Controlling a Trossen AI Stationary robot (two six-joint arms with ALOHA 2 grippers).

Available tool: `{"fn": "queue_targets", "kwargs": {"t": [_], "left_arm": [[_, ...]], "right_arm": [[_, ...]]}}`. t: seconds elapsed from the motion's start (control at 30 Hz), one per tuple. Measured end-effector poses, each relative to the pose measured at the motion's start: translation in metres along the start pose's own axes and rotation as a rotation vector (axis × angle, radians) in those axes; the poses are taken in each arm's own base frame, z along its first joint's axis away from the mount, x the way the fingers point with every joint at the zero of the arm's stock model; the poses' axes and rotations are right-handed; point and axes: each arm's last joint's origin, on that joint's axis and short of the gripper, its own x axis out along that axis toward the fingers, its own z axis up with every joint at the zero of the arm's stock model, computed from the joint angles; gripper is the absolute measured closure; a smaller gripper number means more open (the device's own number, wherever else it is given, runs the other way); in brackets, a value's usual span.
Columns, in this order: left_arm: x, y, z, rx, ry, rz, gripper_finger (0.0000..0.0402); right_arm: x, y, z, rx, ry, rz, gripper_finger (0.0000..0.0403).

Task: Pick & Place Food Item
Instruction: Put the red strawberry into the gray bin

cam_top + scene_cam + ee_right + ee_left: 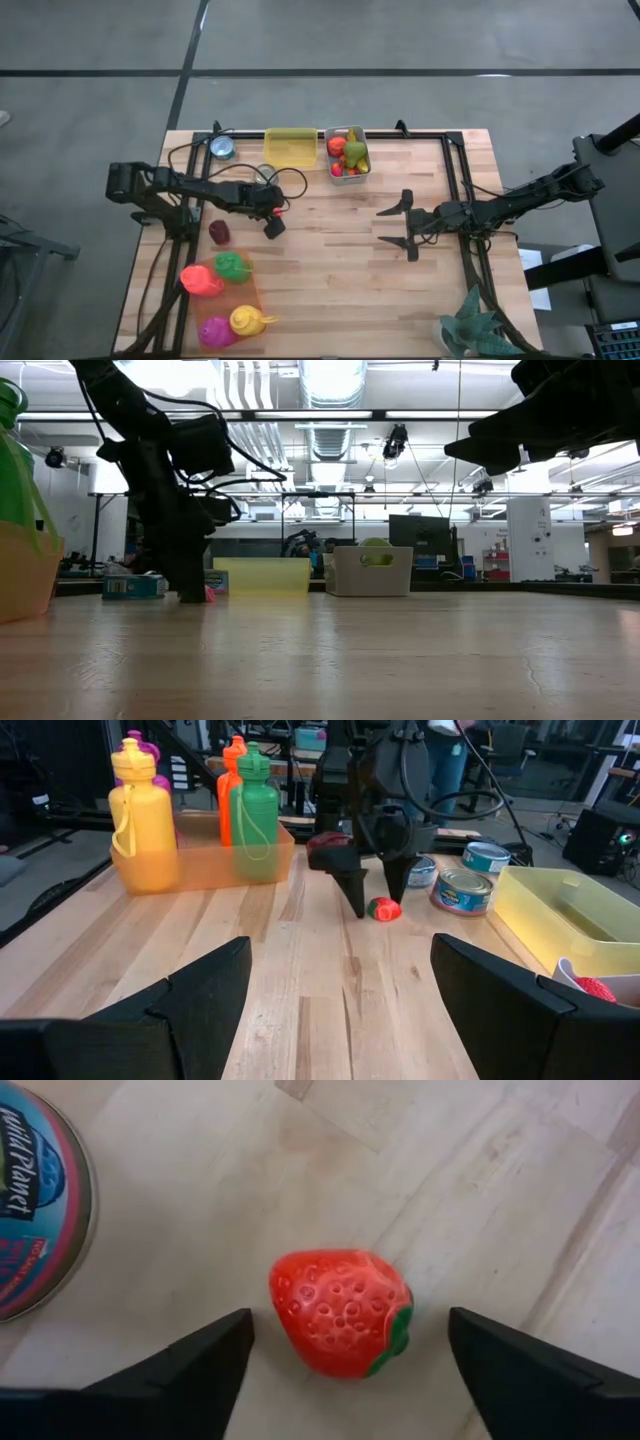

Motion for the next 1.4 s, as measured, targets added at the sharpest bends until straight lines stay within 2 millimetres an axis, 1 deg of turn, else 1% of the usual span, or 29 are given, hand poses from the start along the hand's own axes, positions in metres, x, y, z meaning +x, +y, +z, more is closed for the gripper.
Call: {"fn": "queue_targets", "kwargs": {"t": [0.27,0.43,0.87,1.03,1.17,1.27,1.4], "left_arm": [[0.0002,0.0003,0.0009,-0.002,-0.013,0.013,0.0188],[-0.0003,0.0005,0.0019,-0.011,-0.025,0.024,0.0247],[0.0007,0.0008,0.0008,-0.029,-0.018,0.027,0.0312],[0.0004,-0.0008,0.0041,-0.038,-0.048,0.004,0.0321],[-0.0002,-0.0015,0.0058,-0.057,-0.064,-0.007,0.0313],[-0.0003,-0.0014,0.0059,-0.073,-0.064,-0.009,0.0289],[-0.0004,-0.0015,0.0061,-0.095,-0.066,-0.012,0.0233]], "right_arm": [[0.0000,0.0000,0.0000,0.000,0.000,0.000,0.0097],[0.0000,0.0000,0.0000,0.000,0.000,0.000,0.0097],[0.0000,0.0000,0.0000,0.000,0.000,0.000,0.0097],[0.0000,0.0000,0.0000,0.000,0.000,0.000,0.0097],[0.0000,0.0000,0.0000,0.000,0.000,0.000,0.0097],[0.0000,0.0000,0.0000,0.000,0.000,0.000,0.0097],[0.0000,0.0000,0.0000,0.000,0.000,0.000,0.0097]]}}
